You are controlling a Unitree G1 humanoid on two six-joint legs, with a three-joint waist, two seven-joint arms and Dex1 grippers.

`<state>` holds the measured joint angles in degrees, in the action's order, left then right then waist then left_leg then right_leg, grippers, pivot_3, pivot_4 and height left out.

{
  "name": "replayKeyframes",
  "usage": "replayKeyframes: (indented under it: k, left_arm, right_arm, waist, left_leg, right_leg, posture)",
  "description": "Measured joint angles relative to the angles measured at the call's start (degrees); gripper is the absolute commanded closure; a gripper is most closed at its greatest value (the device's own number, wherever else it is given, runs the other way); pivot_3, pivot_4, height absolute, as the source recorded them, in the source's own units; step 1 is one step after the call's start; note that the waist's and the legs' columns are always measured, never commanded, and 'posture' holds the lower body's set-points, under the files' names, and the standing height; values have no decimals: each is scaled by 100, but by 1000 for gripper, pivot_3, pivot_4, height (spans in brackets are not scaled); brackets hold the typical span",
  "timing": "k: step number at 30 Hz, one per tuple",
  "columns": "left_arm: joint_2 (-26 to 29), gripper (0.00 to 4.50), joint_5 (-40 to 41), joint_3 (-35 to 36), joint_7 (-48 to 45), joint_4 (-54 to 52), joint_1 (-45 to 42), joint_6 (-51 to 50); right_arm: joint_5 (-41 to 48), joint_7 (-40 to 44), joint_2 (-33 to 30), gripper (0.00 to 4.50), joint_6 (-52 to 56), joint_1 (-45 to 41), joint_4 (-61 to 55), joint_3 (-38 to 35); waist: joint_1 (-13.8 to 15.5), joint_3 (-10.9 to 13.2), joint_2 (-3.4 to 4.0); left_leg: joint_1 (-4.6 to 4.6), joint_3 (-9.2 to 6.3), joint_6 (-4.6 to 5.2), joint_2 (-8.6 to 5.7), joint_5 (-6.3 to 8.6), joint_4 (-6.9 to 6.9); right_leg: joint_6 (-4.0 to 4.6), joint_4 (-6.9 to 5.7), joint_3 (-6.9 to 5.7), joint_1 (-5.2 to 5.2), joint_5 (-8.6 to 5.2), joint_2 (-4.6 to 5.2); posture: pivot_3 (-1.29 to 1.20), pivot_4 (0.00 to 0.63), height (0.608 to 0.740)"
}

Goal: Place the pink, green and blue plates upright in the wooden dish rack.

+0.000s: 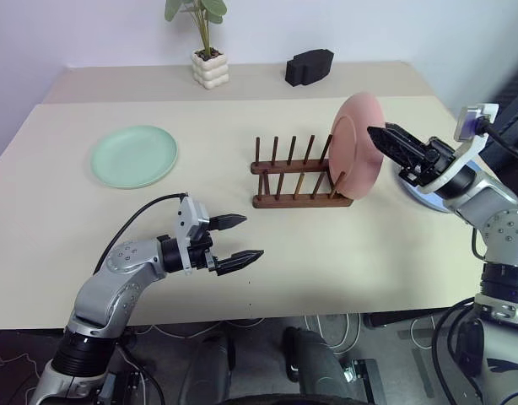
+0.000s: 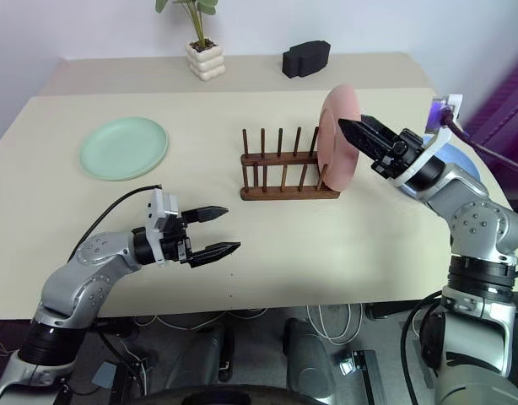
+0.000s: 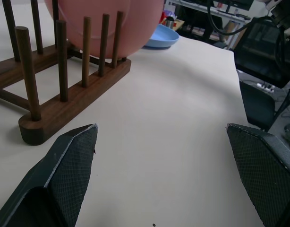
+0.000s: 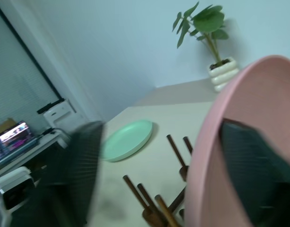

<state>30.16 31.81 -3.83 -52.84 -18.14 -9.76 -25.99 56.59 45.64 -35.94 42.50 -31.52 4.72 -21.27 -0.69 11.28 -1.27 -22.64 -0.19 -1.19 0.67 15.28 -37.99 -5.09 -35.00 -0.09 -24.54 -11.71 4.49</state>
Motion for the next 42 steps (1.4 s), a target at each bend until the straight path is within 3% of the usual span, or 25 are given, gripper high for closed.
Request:
replayKeyframes:
  k: [9, 13, 18, 23, 27, 30, 36, 42]
  left_arm:
    - [-5, 0, 1, 1, 68, -1, -74, -68]
    - [-31, 0, -2, 3, 123, -3, -88, -77]
    - [-109, 0, -8, 236, 409, 88, -216, -61]
    - [64, 0, 3, 1100, 891, 750, -676, 12]
    - [360, 0, -474, 1730, 1691, 1909, -1288, 172]
    - [323, 0, -823, 2059, 2710, 2651, -1880, 166]
    - [278, 0, -1147, 2542, 4271, 3862, -2624, -279]
    - [234, 0, -1331, 2567, 4924, 4955, -3174, -617]
  right_arm:
    - [-344, -334, 41, 52, -649, -138, 65, -293]
    - [-545, -398, -219, 52, -900, -24, -30, -514]
    - [-830, -287, -728, 52, -1094, 811, -719, -847]
    - [-1192, 68, -1180, 52, -1204, 1801, -1762, -830]
    - [-1361, 183, -1437, 52, -1201, 1917, -2849, -348]
    - [-1580, 21, -1299, 52, -1223, 1458, -3232, 411]
    - [-2216, -147, -896, 52, -1317, 771, -3406, 1691]
    - [-2686, -176, -567, 52, -1422, 491, -3318, 2296]
  waist:
    - [6, 0, 0]
    - [13, 1, 2]
    - [14, 1, 2]
    - [-11, 1, 9]
    - [-20, 1, 7]
    - [5, 4, 0]
    - [22, 3, -2]
    - [26, 0, -10]
  left_leg:
    - [-2, 0, 0, -1, 0, 0]
    - [-3, 0, 0, -1, 0, 0]
    - [-6, -2, 1, -2, 0, -1]
    - [3, -2, 2, 2, 1, 1]
    - [8, -3, 2, 5, 1, 0]
    - [1, -4, 1, 3, 1, -3]
    - [-18, -10, 1, -11, 1, -2]
    - [-21, -15, 0, -16, 1, -6]
  right_leg:
    - [-1, 0, 0, 0, 0, 0]
    - [-1, 1, 0, -1, 0, 0]
    - [-6, 2, 0, -1, -3, 2]
    - [-21, -5, 0, -2, -13, -6]
    - [-21, -5, -1, -1, -12, -8]
    - [-23, 0, -1, 1, -11, -4]
    - [-39, 1, -6, -6, 8, 9]
    - [-38, -5, -12, -9, 9, 12]
  posture:
    - [0, 150, 740]
    - [0, 150, 740]
    - [0, 150, 740]
    - [0, 150, 740]
    - [0, 150, 740]
    - [0, 150, 740]
    - [0, 150, 740]
    - [0, 150, 740]
